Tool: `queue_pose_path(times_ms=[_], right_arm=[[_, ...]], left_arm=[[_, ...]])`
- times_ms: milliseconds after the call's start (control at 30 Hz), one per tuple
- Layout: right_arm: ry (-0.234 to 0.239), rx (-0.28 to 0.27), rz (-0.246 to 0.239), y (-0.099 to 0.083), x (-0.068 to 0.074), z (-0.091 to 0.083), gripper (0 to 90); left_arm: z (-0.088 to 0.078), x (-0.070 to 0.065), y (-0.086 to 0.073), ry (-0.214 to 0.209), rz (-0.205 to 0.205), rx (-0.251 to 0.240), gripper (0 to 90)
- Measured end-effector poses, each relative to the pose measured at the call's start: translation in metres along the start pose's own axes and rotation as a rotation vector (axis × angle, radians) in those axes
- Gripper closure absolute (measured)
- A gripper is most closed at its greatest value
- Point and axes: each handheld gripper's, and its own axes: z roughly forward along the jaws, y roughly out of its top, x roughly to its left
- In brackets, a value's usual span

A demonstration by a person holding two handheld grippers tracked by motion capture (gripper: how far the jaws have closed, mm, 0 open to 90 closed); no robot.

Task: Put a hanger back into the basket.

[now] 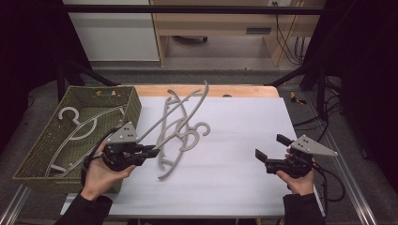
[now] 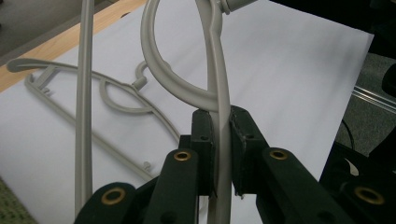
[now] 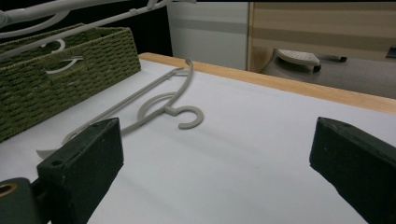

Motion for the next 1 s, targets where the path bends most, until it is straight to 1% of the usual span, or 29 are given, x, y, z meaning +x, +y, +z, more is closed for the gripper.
queue_pose_path(times_ms=[33, 67, 100, 133, 167, 200, 233, 267, 300, 333, 367, 433, 467, 500, 567, 667, 800, 833, 867, 967, 1000], right_arm=[[-0.001, 0.0, 0.0, 0.0, 0.0, 0.0, 3.1], [-0.001, 0.001, 0.0, 0.0, 0.0, 0.0, 3.1], [-0.002, 0.001, -0.001, 0.0, 0.0, 0.0, 3.1], [-0.001, 0.001, -0.001, 0.0, 0.0, 0.0, 3.1], [-0.003, 0.0, -0.001, 0.0, 0.0, 0.0, 3.1], [-0.002, 0.002, 0.001, 0.0, 0.0, 0.0, 3.1], [-0.002, 0.002, 0.001, 0.0, 0.0, 0.001, 3.1], [-0.002, 0.004, -0.001, 0.0, 0.0, 0.001, 3.1], [0.0, 0.004, 0.0, 0.0, 0.0, 0.001, 3.1], [-0.001, 0.004, -0.001, 0.0, 0.0, 0.001, 3.1], [-0.001, 0.004, -0.001, 0.0, 0.0, 0.001, 3.1], [-0.001, 0.005, -0.002, 0.0, 0.0, 0.001, 3.1], [-0.001, 0.005, -0.001, 0.0, 0.0, 0.001, 3.1], [-0.001, 0.005, -0.001, 0.0, 0.0, 0.001, 3.1], [-0.003, 0.004, 0.0, 0.0, 0.0, 0.001, 3.1], [-0.003, 0.002, 0.001, 0.0, 0.0, 0.0, 3.1], [-0.004, 0.003, -0.001, 0.0, -0.001, 0.0, 3.1], [-0.001, 0.004, -0.001, 0.0, -0.001, 0.001, 3.1], [-0.001, 0.004, -0.001, 0.0, -0.001, 0.001, 3.1], [-0.002, 0.01, -0.002, -0.001, 0.0, 0.002, 3.0], [-0.003, 0.012, 0.001, -0.001, 0.0, 0.002, 3.0]], left_arm=[[-0.007, 0.004, 0.002, 0.003, 0.0, 0.001, 80.9], [-0.007, 0.004, 0.002, 0.003, 0.0, 0.001, 80.9], [-0.017, 0.009, 0.004, 0.013, 0.001, 0.007, 80.9], [-0.017, 0.009, 0.004, 0.013, 0.001, 0.007, 80.9], [-0.021, 0.012, 0.004, 0.016, 0.003, 0.01, 80.9], [-0.03, 0.017, 0.005, 0.02, 0.002, 0.015, 80.9], [-0.03, 0.017, 0.005, 0.02, 0.002, 0.015, 80.9], [-0.039, 0.024, 0.004, 0.022, -0.005, 0.018, 80.9], [-0.039, 0.024, 0.004, 0.022, -0.005, 0.018, 80.9], [-0.048, 0.032, 0.003, 0.037, -0.008, 0.023, 80.9], [-0.048, 0.032, 0.003, 0.037, -0.008, 0.023, 80.9], [-0.057, 0.04, 0.0, 0.045, -0.015, 0.024, 80.9], [-0.064, 0.048, -0.002, 0.055, -0.025, 0.027, 80.9], [-0.064, 0.048, -0.002, 0.055, -0.025, 0.027, 80.9], [-0.07, 0.056, -0.005, 0.072, -0.03, 0.037, 80.9], [-0.079, 0.069, -0.011, 0.093, -0.05, 0.049, 80.8], [-0.088, 0.081, -0.02, 0.086, -0.071, 0.044, 80.9], [-0.091, 0.087, -0.025, 0.09, -0.082, 0.046, 80.8], [-0.091, 0.087, -0.025, 0.09, -0.082, 0.046, 80.9], [-0.096, 0.095, -0.031, 0.099, -0.105, 0.048, 80.9], [-0.099, 0.102, -0.035, 0.107, -0.115, 0.047, 80.8]])
